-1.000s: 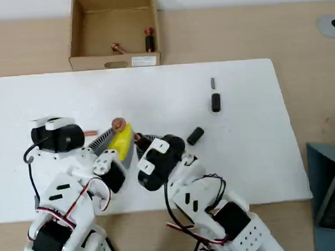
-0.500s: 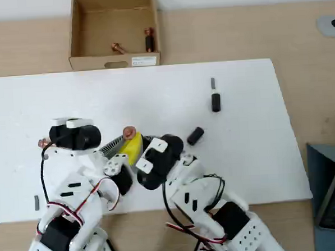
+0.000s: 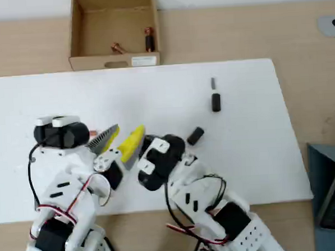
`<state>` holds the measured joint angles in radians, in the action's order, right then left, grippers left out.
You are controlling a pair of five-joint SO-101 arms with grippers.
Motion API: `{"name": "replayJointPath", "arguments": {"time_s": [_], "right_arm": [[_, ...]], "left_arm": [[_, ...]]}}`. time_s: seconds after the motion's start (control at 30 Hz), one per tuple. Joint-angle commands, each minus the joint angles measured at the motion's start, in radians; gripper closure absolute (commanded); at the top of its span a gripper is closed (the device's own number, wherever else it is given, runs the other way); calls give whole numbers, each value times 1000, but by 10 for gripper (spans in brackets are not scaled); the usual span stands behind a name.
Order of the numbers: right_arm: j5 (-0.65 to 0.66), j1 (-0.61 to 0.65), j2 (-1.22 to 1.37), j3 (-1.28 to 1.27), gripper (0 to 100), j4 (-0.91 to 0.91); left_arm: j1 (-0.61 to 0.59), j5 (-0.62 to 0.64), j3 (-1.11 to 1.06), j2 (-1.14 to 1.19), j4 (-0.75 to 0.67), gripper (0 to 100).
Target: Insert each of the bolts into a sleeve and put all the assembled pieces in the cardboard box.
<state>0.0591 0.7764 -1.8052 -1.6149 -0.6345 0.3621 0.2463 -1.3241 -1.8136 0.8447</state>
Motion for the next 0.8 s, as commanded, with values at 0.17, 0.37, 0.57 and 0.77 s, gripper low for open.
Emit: {"name": "replayJointPath", "arguments": {"time_s": [0.17, 0.37, 0.57, 0.77], "right_arm": [[-52, -8, -116, 2, 989, 25], [-84, -82, -116, 5, 989, 23], [-120, -177, -108, 22, 989, -11], [-264, -191, -105, 139, 989, -224]], "left_arm": [[-130, -6, 135, -8, 78, 796], [-338, -57, 74, -10, 104, 991], [-486, -95, -71, -12, 133, 998], [-572, -187, -239, -12, 132, 998]]}}
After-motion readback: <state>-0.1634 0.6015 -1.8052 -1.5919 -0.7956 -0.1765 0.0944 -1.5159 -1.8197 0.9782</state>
